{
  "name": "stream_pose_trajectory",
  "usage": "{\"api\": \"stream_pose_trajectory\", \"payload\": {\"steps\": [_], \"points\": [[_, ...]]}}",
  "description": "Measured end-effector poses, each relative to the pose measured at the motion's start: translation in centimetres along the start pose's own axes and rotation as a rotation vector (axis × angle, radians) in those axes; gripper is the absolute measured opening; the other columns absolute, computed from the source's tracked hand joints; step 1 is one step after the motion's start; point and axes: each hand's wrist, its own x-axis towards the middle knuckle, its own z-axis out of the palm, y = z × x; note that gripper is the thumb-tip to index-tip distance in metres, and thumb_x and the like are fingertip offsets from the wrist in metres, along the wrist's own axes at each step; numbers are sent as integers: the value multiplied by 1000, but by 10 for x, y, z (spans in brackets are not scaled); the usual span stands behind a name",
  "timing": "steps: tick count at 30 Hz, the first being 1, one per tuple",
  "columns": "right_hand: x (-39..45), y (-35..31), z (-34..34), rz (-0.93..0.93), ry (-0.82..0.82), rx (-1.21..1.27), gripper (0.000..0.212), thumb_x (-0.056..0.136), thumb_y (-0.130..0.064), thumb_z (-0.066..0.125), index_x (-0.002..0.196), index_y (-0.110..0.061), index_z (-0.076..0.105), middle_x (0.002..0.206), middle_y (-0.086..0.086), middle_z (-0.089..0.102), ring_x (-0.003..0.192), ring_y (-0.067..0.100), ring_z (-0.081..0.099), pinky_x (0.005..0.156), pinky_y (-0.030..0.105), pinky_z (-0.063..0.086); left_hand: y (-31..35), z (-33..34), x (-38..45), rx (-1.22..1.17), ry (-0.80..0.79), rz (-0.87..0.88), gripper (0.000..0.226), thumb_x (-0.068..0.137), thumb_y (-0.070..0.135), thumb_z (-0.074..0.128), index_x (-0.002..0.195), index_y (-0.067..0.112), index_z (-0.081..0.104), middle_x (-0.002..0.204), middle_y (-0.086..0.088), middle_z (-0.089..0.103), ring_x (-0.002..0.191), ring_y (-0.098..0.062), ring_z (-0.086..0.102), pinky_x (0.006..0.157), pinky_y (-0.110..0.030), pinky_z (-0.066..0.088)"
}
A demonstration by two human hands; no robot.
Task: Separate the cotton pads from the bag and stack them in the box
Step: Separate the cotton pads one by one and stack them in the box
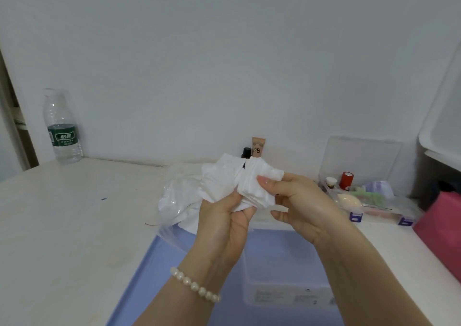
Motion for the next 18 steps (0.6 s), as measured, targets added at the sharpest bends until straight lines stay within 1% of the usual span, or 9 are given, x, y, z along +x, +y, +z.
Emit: {"api": "stream_pose_trajectory", "payload": {"steps": [3, 7, 9, 11, 13, 14, 15, 16, 18], "points": [[1, 0, -3, -42, 4, 59, 12, 76, -14, 72, 88, -14, 71, 83, -3, 73, 79, 12, 65, 71, 28, 47, 2, 2, -4, -22, -12, -57, 48, 71, 4, 56, 117, -10, 56, 115, -24, 65, 106, -32, 65, 86, -40, 54], [3, -1, -6, -46, 28, 151, 17, 77, -7, 70, 94, -9, 70, 91, 4, 74, 80, 15, 68, 67, 27, 53, 5, 5, -7, -75, 12, -50, 45, 75, 12, 55, 117, -3, 57, 113, -22, 66, 106, -35, 64, 88, -49, 51], [3, -2, -10, -10, 5, 221, 17, 78, -7, 67, 95, -9, 69, 91, 6, 73, 80, 17, 68, 71, 30, 54, 5, 6, -6, -64, 12, -63, 44, 79, 15, 55, 119, -2, 56, 114, -21, 66, 107, -33, 64, 88, -48, 51], [5, -3, -14, 27, -2, 320, 16, 80, -8, 64, 95, -9, 67, 88, 6, 72, 79, 19, 67, 79, 34, 52, 4, 5, -5, -21, 30, -69, 42, 83, 15, 55, 122, -2, 55, 113, -19, 67, 106, -30, 65, 86, -45, 52], [8, -4, -20, 38, 26, 456, 23, 80, -5, 62, 103, -5, 64, 92, 10, 71, 85, 23, 67, 86, 38, 51, 2, 3, -3, 22, 69, -51, 37, 87, 12, 55, 121, -1, 56, 110, -17, 69, 104, -29, 66, 83, -44, 54], [8, -6, -23, 21, 37, 537, 27, 78, -4, 61, 105, -4, 63, 93, 11, 71, 88, 25, 67, 85, 39, 53, 1, 2, -2, 52, 84, -35, 33, 89, 11, 54, 120, -1, 57, 109, -17, 69, 105, -29, 65, 83, -43, 54], [8, -8, -26, -14, 34, 614, 30, 75, -3, 61, 105, -4, 62, 93, 11, 72, 89, 25, 69, 81, 39, 55, 1, 1, -2, 91, 90, -20, 30, 90, 11, 54, 118, 0, 58, 109, -16, 69, 106, -29, 65, 82, -41, 54], [6, -11, -30, -61, 18, 670, 32, 71, -4, 60, 103, -5, 63, 90, 9, 72, 86, 22, 70, 74, 36, 58, 1, 1, -1, 132, 93, -6, 27, 91, 10, 55, 116, 2, 60, 109, -15, 70, 105, -28, 65, 80, -38, 56], [0, -16, -36, -168, -84, 673, 29, 66, -8, 64, 95, -8, 68, 85, 5, 73, 78, 16, 71, 60, 27, 57, 1, 0, -2, 215, 88, 14, 23, 90, 10, 56, 112, 6, 63, 107, -12, 71, 101, -23, 67, 73, -32, 59]]}}
